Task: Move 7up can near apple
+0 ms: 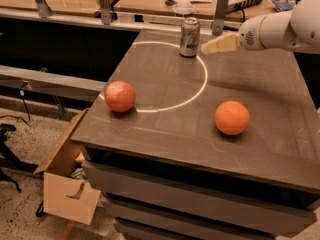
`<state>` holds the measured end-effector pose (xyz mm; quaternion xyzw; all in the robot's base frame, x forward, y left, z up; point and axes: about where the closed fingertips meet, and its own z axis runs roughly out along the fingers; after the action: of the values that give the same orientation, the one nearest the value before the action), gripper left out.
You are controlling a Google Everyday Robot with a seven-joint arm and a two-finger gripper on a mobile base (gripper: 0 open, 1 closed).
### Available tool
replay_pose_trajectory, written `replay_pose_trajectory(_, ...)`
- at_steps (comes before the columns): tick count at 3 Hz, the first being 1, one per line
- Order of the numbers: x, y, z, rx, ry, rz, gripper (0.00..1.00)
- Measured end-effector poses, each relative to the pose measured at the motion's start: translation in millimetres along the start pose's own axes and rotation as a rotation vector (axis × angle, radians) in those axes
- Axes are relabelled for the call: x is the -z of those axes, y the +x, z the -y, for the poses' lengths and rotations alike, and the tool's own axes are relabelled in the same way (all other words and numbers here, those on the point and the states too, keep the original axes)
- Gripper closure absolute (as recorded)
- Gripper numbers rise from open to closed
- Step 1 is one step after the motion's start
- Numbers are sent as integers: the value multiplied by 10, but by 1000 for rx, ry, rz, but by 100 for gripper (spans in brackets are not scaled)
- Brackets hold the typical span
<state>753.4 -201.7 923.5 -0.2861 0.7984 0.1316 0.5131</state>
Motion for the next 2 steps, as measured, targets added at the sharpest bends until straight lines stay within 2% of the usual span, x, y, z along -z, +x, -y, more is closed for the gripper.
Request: replay_pose_trajectory(2, -617, -117, -77, -6, -33, 17, 0)
